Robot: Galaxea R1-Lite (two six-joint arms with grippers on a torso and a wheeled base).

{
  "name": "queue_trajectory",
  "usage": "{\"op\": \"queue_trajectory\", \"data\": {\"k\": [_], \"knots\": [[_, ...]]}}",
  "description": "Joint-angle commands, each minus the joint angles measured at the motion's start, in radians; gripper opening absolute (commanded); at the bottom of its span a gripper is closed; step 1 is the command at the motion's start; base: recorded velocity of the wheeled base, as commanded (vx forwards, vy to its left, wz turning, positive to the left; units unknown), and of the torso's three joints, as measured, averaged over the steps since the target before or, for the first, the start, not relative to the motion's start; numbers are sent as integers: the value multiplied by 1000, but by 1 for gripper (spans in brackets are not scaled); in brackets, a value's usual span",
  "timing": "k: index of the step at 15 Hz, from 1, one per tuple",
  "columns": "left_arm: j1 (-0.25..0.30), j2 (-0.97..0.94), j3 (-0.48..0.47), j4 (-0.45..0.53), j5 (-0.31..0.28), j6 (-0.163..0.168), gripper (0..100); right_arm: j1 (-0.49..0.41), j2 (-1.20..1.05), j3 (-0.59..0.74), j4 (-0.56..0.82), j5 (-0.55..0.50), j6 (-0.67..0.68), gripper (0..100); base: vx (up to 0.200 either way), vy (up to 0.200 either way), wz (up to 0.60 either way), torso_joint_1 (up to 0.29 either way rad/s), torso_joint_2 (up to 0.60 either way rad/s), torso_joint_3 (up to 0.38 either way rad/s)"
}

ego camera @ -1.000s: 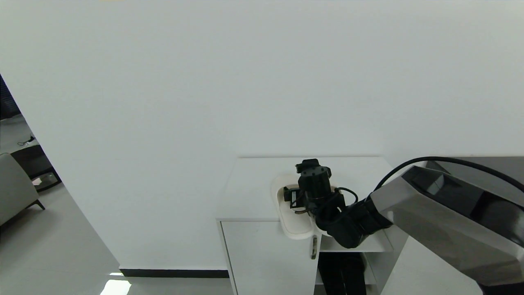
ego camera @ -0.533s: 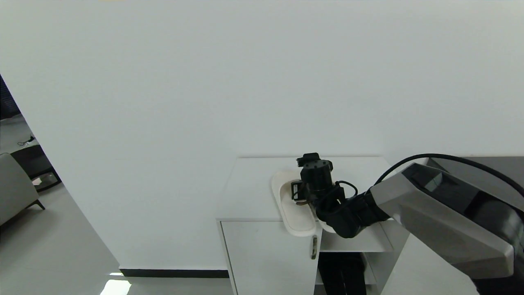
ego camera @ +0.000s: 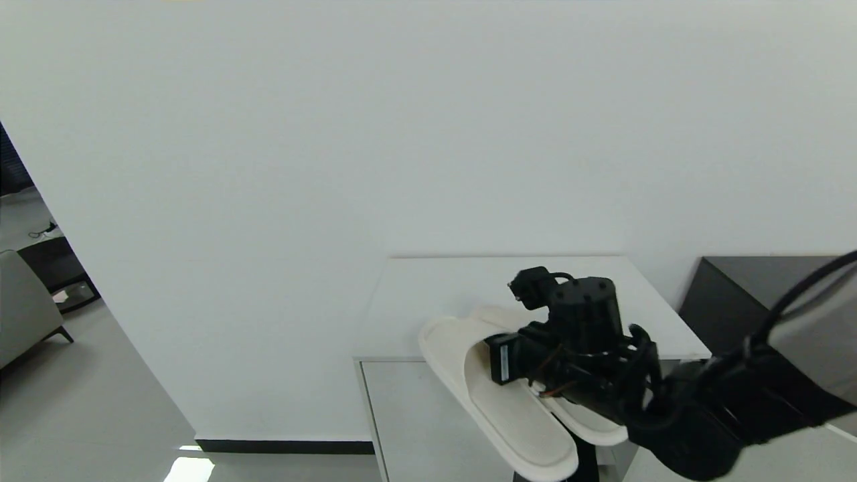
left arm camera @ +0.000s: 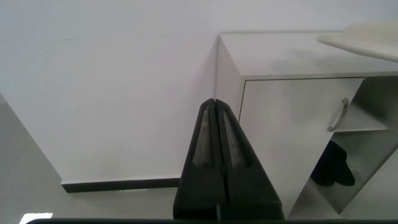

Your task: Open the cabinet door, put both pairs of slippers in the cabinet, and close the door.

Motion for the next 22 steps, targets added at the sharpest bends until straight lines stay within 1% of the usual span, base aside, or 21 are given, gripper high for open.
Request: {"op": "queue_trajectory", "data": {"k": [1,4,8,10,12,16,20,21,22], "knots": [[0,1,0,0,0,0,0,73,-200,225,-123,52,5,0,0,0,0,0,0,0],[0,1,0,0,-1,0,0,72,-180,223,-129,75,5,0,-200,0,0,6,4,2],[0,1,0,0,-1,0,0,81,-180,228,-129,80,6,0,-200,0,0,4,5,1],[0,1,0,0,-1,0,0,81,-183,234,-131,106,8,0,-200,0,0,2,5,2],[0,1,0,0,0,0,0,81,-186,259,-155,109,6,0,-200,0,0,2,2,0],[0,1,0,0,-1,1,0,81,-214,398,-312,253,3,0,0,0,0,0,0,0],[0,1,0,0,-1,0,0,78,-214,469,-378,302,5,0,0,0,0,0,0,0],[0,1,0,0,-1,1,0,70,-203,477,-388,301,-3,0,0,0,0,0,0,0],[0,1,0,0,-1,1,0,59,-183,492,-407,301,-43,0,0,-200,0,-2,2,7]]}}
